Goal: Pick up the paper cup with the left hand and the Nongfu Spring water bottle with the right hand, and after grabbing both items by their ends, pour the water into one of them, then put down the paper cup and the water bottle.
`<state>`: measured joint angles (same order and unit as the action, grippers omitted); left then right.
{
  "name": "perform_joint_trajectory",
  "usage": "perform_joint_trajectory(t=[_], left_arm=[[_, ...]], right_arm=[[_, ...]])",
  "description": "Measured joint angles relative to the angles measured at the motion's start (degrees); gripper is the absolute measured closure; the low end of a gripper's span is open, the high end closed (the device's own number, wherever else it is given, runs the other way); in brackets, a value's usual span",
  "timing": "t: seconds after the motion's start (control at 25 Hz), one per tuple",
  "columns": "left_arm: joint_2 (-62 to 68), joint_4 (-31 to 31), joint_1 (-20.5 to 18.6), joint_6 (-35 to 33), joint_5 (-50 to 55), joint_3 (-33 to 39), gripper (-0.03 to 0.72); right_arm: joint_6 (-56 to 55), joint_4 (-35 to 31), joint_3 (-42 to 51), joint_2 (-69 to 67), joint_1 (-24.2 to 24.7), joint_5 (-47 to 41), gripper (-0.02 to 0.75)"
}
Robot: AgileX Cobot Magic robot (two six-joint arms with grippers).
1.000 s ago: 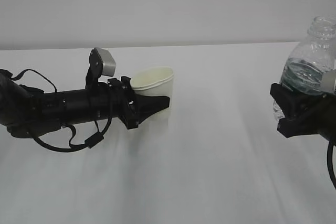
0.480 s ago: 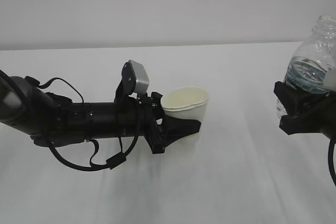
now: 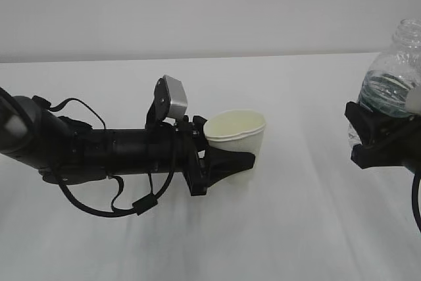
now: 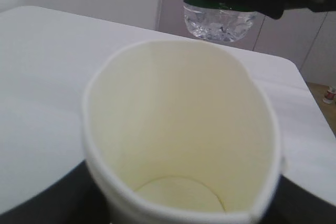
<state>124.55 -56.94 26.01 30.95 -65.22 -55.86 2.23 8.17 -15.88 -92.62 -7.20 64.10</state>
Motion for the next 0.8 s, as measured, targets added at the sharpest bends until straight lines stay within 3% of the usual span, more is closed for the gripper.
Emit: perform_joint_trajectory(t=[0.28, 0.8], left_arm=[[0.0, -8.5, 0.1, 0.0, 1.7, -4.0, 0.25], [1.0, -10.1, 5.0, 0.0, 3.1, -8.0, 0.251]], right_arm=[[0.7, -0.1, 0.0, 0.0, 0.0, 0.0, 0.381], [9.1, -1.4, 0.0, 0.0, 0.0, -0.8, 0.381]])
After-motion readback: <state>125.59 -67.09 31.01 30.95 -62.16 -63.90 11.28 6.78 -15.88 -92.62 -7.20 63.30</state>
